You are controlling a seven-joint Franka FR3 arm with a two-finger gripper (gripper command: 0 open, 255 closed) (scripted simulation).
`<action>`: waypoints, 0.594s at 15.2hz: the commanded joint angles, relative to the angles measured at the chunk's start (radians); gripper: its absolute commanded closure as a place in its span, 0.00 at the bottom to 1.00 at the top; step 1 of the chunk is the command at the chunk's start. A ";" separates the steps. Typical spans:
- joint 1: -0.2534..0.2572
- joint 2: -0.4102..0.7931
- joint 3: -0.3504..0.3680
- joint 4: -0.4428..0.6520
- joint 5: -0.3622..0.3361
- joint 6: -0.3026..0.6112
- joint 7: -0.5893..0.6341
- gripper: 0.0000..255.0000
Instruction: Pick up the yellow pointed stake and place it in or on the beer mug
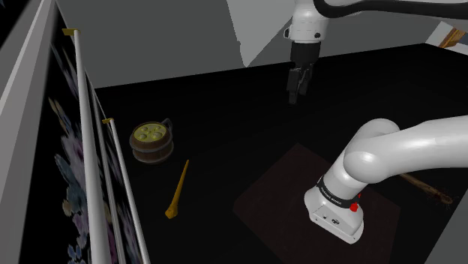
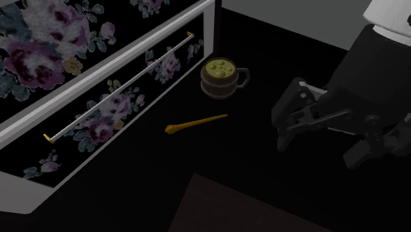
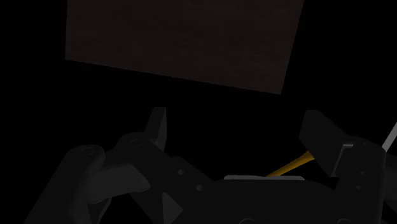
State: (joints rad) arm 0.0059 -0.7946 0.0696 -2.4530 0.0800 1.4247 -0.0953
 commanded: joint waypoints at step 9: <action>0.011 0.033 0.166 -0.167 0.166 0.254 0.257 0.00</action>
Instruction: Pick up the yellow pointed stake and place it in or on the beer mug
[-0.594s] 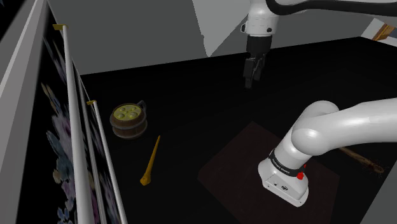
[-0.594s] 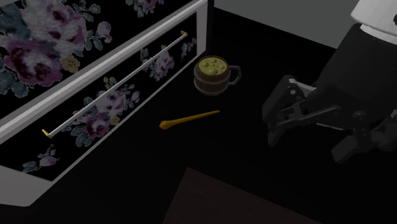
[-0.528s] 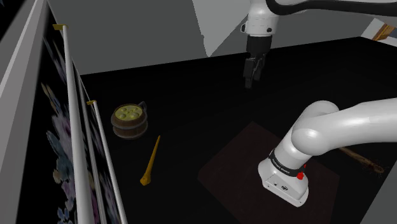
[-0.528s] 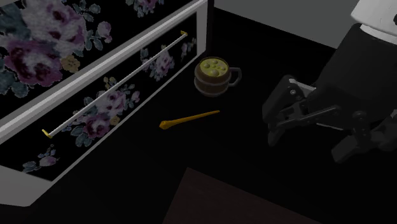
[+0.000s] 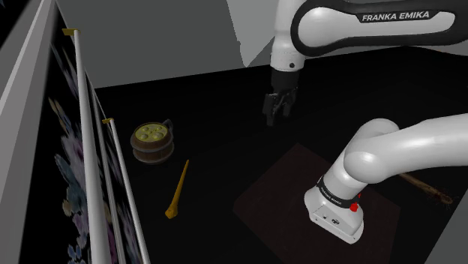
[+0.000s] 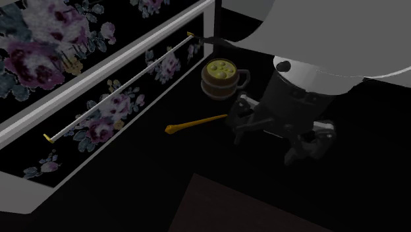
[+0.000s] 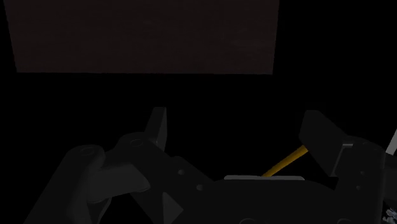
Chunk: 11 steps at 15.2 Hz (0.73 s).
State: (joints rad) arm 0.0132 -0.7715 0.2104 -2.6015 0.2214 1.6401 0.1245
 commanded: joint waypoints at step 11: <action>-0.005 0.306 0.285 -0.071 0.190 0.485 0.374 0.00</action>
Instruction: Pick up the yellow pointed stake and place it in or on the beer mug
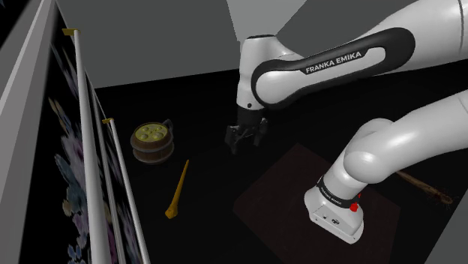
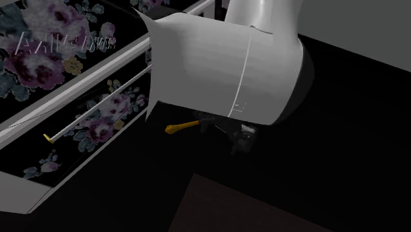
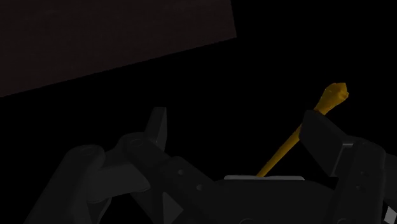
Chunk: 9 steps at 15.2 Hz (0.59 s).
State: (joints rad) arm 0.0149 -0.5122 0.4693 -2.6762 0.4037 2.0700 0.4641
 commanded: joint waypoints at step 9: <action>-0.105 0.476 0.214 0.111 -0.155 0.436 0.424 0.00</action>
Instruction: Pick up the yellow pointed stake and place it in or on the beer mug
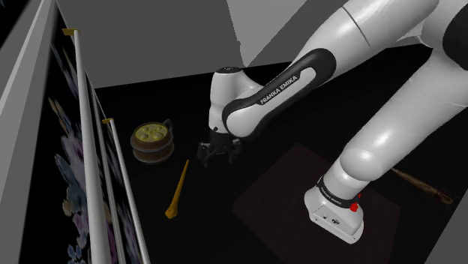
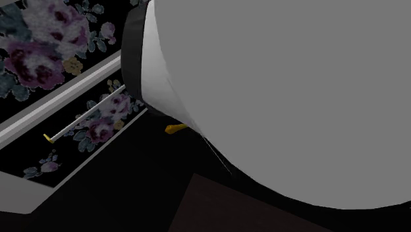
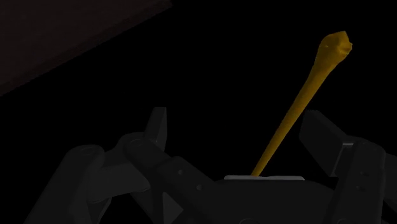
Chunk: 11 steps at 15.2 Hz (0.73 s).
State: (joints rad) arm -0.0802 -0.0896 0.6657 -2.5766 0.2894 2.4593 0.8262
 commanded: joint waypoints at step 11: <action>0.221 0.565 -0.243 0.316 -0.537 0.264 0.667 0.00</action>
State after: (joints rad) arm 0.1106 0.4320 0.4567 -2.3006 -0.2193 2.7149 1.4510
